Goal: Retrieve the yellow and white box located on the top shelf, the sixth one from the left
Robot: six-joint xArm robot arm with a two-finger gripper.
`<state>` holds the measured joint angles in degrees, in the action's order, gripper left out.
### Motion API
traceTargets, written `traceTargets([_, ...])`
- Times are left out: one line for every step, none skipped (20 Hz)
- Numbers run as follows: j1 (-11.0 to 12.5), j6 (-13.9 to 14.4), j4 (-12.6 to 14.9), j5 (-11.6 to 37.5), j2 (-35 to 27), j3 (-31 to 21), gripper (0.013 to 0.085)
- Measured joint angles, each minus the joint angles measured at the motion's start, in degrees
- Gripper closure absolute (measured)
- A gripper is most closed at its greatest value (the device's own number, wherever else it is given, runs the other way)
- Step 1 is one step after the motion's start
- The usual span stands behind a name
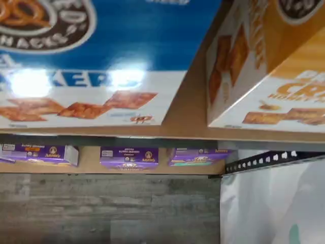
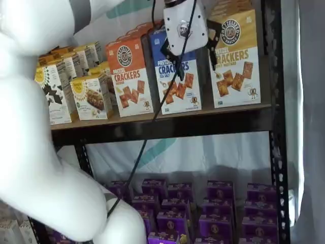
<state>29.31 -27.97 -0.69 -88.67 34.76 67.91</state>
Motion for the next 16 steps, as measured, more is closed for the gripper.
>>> traceTargets([0.5,-0.5,-0.3,0.2,-0.5,0.5,0.013])
traceTargets([0.9,-0.8,-0.6,0.4,-0.8,0.8,0.013])
traceTargets([1.5,-1.4,-1.1,0.6,-1.2,1.3,0.013])
traceTargets([2.2,-2.0,-1.5,0.6,-1.8,2.0,0.013])
traceTargets([2.7,-2.5,-1.9,0.4,-2.3,2.8,0.013])
traceTargets([3.2,-3.0,-2.3,0.1,-2.7,3.3,0.013])
traceTargets([3.7,-3.5,-2.7,-0.2,-3.0,3.9,0.013])
traceTargets([4.2,-3.9,-3.2,-0.5,-3.3,4.4,0.013])
traceTargets([4.7,-4.4,-3.6,-0.7,-3.5,4.8,0.013])
traceTargets([5.1,-4.8,-4.0,-0.8,-3.6,5.1,0.013])
traceTargets([5.6,-5.2,-4.3,-0.9,-3.7,5.3,0.013])
traceTargets([6.0,-5.6,-4.7,-0.9,-3.7,5.6,0.013])
traceTargets([6.5,-5.9,-5.1,-0.8,-3.7,5.7,0.013])
traceTargets([6.9,-6.3,-5.5,-0.6,-3.7,5.8,0.013])
traceTargets([7.2,-6.6,-5.9,-0.3,-3.7,6.0,0.013])
traceTargets([7.7,-7.0,-6.4,-0.2,-3.7,6.3,0.013])
